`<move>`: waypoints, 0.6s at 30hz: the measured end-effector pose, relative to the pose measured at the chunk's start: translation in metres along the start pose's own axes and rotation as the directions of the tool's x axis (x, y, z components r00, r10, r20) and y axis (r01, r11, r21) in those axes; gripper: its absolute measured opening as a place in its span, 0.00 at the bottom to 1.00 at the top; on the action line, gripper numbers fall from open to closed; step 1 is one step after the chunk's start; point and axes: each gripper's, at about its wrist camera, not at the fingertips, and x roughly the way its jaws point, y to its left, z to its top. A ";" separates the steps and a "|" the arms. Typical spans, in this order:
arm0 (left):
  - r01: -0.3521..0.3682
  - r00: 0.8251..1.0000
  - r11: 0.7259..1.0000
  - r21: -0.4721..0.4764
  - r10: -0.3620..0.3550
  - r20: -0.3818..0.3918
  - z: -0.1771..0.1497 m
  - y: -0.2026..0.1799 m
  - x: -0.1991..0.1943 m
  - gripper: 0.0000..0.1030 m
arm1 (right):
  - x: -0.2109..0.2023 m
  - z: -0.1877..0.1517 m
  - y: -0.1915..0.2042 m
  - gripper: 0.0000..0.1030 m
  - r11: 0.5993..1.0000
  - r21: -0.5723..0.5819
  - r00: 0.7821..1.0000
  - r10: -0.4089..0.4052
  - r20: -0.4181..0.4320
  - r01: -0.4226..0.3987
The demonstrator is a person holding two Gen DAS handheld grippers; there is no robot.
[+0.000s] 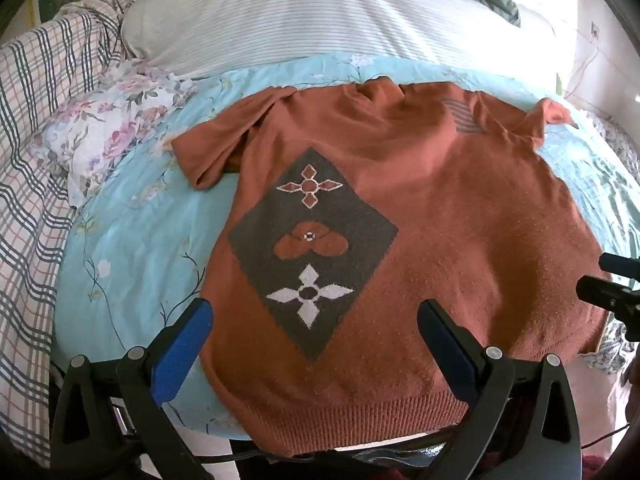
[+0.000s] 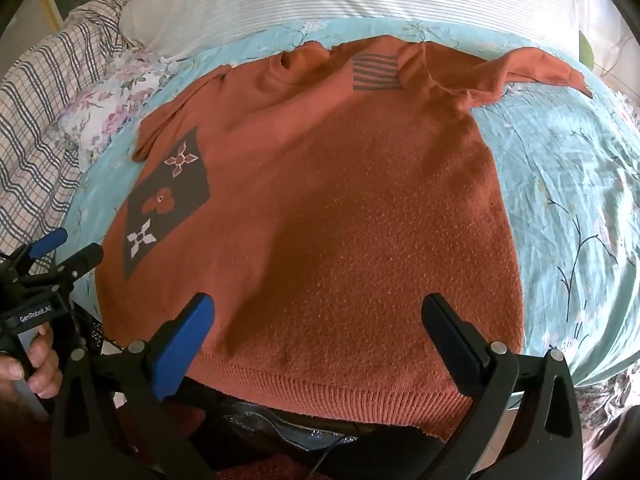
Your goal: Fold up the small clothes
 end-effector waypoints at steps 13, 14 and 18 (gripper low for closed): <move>0.000 1.000 1.000 0.006 0.000 0.004 -0.003 0.000 0.001 0.99 | 0.000 -0.001 0.000 1.00 1.000 -0.002 1.000 -0.002 0.000 0.002; 0.000 1.000 1.000 0.005 0.000 0.003 -0.002 -0.001 0.001 0.99 | 0.000 -0.001 0.000 1.00 1.000 -0.001 1.000 -0.001 0.000 0.001; 0.000 1.000 1.000 0.006 0.000 0.002 -0.003 -0.001 0.003 0.99 | 0.000 -0.001 0.000 1.00 1.000 -0.001 1.000 -0.001 0.001 0.001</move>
